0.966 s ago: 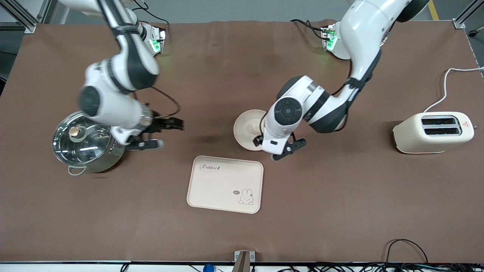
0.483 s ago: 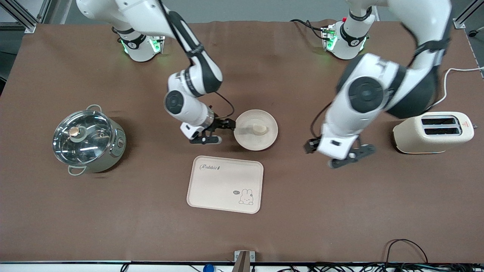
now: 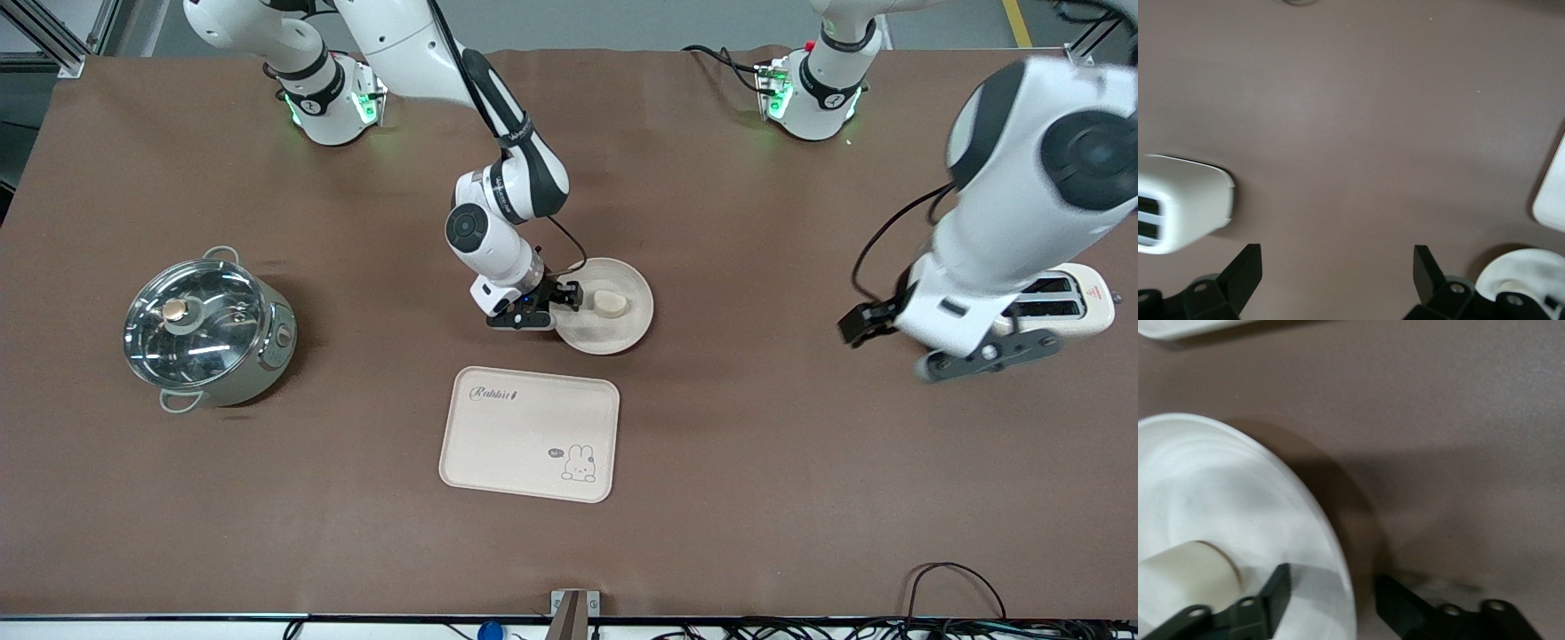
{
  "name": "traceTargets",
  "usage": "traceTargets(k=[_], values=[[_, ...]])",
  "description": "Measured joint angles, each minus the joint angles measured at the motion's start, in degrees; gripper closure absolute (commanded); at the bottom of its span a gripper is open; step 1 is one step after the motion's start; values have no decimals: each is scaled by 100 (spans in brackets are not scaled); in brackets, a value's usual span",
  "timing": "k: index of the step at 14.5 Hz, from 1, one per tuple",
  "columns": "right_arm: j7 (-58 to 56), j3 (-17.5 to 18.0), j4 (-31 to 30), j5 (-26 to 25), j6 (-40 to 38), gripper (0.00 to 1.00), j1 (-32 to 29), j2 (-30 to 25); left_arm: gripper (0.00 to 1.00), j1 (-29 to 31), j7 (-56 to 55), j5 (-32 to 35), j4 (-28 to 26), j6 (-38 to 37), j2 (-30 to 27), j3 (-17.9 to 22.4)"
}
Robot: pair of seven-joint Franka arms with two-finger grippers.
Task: Place bun in plate and plate on tray
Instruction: 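Grasp the plate rim with the right gripper while the left gripper withdraws, then slide the plate with the right gripper onto the rabbit tray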
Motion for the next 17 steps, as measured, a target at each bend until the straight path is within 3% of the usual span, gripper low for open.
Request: traceTargets(k=[2,5,8,10,13,17], values=[[0,-24,63,18,-7,99,-3,1,0,298,612,-251,2,-280,-407,1],[0,-62,183,54,-3,99,-31,-11,0,428,1174,-477,-4,-646,-850,58],[22,-157,264,66,10,99,-110,-9,0,-396,1509,-755,-135,-849,-1250,926],[42,-235,378,70,4,99,-326,-13,0,-690,1652,-1015,-428,-919,-1531,1293],[32,-290,745,63,-155,99,-900,-36,0,-704,1848,-1086,-896,-977,-1911,1464],[-123,-293,1049,-110,-267,99,-1503,-34,0,-684,1922,-1122,-1016,-1209,-2056,1503]])
